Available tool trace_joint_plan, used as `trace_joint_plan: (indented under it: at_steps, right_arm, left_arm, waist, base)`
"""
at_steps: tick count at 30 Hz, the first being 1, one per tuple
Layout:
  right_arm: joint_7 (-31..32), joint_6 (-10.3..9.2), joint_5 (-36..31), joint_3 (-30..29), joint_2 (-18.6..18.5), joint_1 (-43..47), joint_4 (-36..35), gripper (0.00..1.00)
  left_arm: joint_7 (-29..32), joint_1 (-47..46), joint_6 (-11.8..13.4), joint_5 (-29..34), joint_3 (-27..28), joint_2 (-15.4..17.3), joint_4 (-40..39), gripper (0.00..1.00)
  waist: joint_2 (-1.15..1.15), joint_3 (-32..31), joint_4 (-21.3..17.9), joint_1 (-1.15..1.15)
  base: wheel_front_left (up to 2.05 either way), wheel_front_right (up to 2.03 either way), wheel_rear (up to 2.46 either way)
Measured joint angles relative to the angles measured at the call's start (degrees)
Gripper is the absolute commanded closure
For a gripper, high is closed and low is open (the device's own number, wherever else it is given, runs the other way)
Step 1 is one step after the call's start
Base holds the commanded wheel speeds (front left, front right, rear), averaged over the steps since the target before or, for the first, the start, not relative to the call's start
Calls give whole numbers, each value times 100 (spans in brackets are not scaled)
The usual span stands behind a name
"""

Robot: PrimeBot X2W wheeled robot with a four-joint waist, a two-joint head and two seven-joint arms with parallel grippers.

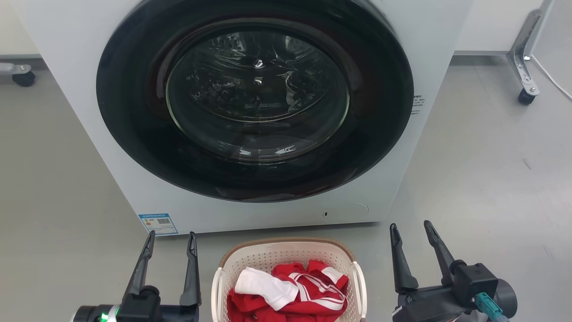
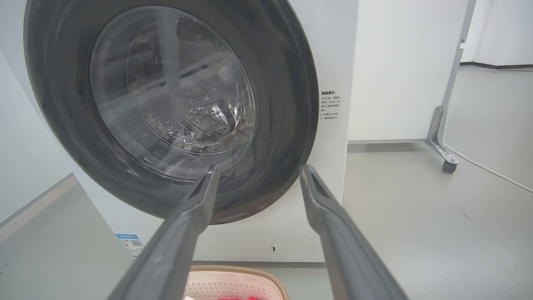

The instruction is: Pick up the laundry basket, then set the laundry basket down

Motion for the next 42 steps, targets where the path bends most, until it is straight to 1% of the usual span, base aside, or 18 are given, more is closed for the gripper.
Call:
trace_joint_plan:
  at_steps: [23,42]
  right_arm:
    - [0,9,-89,-99,2,-63,3,0]
    - [0,66,-98,-162,14,51,-27,0]
  left_arm:
    - [0,28,0,-79,40,-21,40,0]
    - [0,136,0,-79,43,-33,32,0]
  waist:
    - [0,-23,4,0]
    - [0,-20,19,0]
  base:
    - [0,0,0]
    - [0,0,0]
